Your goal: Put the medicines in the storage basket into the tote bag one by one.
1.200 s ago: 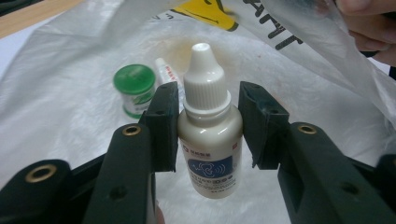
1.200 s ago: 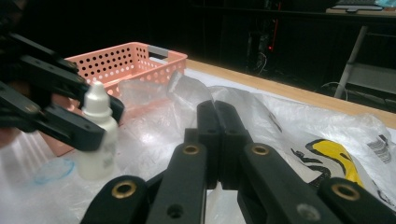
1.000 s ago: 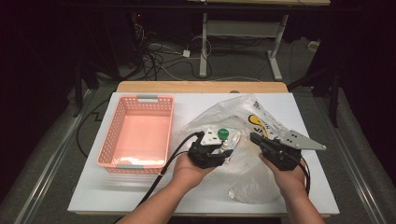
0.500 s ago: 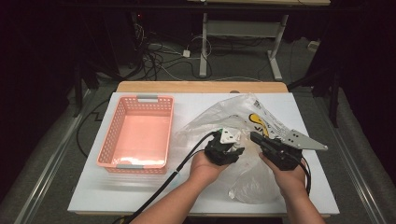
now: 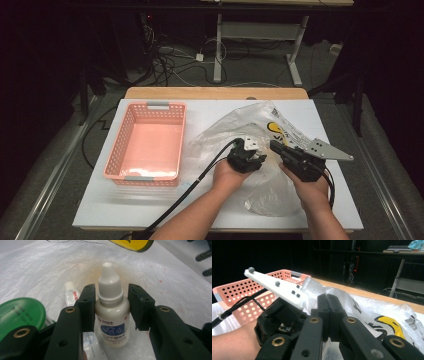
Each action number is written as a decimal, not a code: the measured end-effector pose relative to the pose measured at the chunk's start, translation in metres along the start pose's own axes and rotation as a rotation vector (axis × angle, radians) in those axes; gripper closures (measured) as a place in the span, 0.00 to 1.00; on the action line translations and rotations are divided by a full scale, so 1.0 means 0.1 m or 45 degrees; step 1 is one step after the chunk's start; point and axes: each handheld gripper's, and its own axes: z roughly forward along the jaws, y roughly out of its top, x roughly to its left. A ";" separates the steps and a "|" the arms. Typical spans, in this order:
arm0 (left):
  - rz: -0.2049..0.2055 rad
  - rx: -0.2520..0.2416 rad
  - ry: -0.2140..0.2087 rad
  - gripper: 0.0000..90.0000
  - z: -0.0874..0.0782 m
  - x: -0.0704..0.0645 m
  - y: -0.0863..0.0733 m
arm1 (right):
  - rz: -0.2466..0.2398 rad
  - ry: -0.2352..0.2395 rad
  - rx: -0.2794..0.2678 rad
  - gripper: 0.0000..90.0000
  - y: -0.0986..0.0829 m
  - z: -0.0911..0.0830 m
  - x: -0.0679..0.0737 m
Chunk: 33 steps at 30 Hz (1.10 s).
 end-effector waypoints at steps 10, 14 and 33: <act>0.083 -0.039 0.008 0.40 0.06 -0.02 0.09 | 0.007 -0.008 0.007 1.00 -0.02 0.00 -0.04; 0.046 -0.019 -0.025 0.36 0.00 -0.05 0.05 | 0.000 -0.008 0.009 1.00 -0.02 -0.01 -0.04; 0.077 0.056 -0.041 0.30 -0.95 -0.02 -0.71 | -0.009 -0.014 0.029 1.00 -0.04 -0.02 -0.02</act>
